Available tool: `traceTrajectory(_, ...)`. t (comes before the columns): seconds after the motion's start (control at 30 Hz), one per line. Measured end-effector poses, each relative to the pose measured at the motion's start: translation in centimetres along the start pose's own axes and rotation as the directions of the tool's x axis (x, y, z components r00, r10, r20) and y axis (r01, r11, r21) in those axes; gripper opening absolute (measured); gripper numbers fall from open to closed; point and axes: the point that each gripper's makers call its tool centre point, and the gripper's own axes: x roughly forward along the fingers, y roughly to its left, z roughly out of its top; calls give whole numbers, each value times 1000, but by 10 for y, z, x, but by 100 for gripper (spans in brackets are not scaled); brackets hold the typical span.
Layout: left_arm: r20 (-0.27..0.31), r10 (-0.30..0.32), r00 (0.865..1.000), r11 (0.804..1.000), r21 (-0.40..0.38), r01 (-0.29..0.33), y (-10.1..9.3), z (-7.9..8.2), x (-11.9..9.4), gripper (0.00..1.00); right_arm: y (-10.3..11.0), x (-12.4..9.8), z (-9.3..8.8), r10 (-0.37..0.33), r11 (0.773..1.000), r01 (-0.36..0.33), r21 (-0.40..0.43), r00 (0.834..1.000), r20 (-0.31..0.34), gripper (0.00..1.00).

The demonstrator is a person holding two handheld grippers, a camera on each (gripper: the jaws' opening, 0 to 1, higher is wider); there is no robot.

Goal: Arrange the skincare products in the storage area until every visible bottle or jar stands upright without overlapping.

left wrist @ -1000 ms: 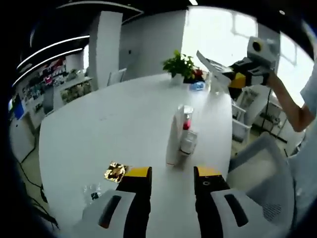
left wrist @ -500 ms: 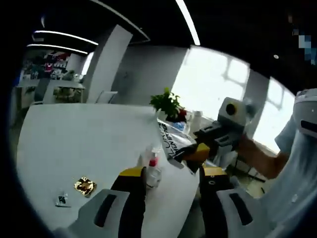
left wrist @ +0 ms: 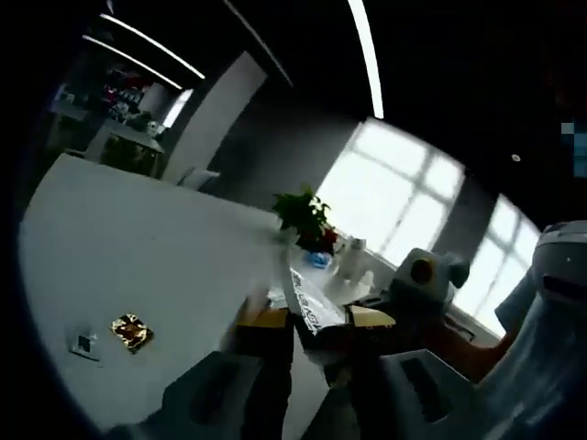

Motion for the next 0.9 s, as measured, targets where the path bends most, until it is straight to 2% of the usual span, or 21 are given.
traceTrajectory(0.2, -25, 25, 999, 1000, -1, -25, 5, -6, -1, 8, 3, 5, -7, -20, 999, 19, -36, 999, -31, 10)
traceTrajectory(0.27, -30, 22, 999, 1000, 0, -22, 4, -5, -1, 6, 3, 7, -11, -30, 996, 25, -84, 998, -54, 14)
traceTrajectory(0.33, -75, 33, 997, 998, 59, -29, 5, -9, -2, 4, 5, 9, -15, -33, 994, 24, -105, 996, -80, 16)
traceTrajectory(0.4, -93, 35, 995, 995, 93, -26, 4, -10, -1, 3, 6, 11, -19, -27, 994, 18, -109, 996, -90, 19)
traceTrajectory(0.47, -111, 44, 993, 994, 100, -33, 7, -11, -3, 0, 6, 11, -23, -19, 994, 8, -108, 995, -101, 26)
traceTrajectory(0.5, -123, 24, 992, 995, 102, -11, 4, -13, -3, 0, 5, 11, -24, -21, 994, 10, -111, 994, -103, 31)
traceTrajectory(0.63, -140, 20, 990, 992, 126, -3, 5, -15, -3, 0, 6, 11, -29, -8, 994, -5, -112, 993, -114, 36)
traceTrajectory(0.67, -152, 12, 988, 991, 134, 8, 4, -16, -4, 0, -6, 7, -36, -66, 985, 38, -168, 985, -160, 35)
traceTrajectory(0.7, -163, 18, 987, 989, 145, 6, 6, -18, -5, 0, -3, 7, -36, -42, 984, 14, -177, 987, -158, 37)
traceTrajectory(0.73, -170, 19, 985, 989, 145, 6, 7, -19, -6, 0, -3, 6, -38, -36, 987, 10, -161, 987, -160, 37)
traceTrajectory(0.8, -187, -13, 982, 982, 182, 48, 3, -19, -8, 0, -3, 3, -36, -10, 993, -5, -119, 992, -125, 36)
traceTrajectory(0.83, -197, -22, 980, 977, 204, 63, 0, -19, -10, 0, -2, 2, -37, 7, 996, -18, -92, 992, -126, 36)
traceTrajectory(0.9, -239, -36, 970, 965, 245, 96, -5, -22, -13, 0, -2, -1, -40, 25, 996, -35, -76, 991, -130, 38)
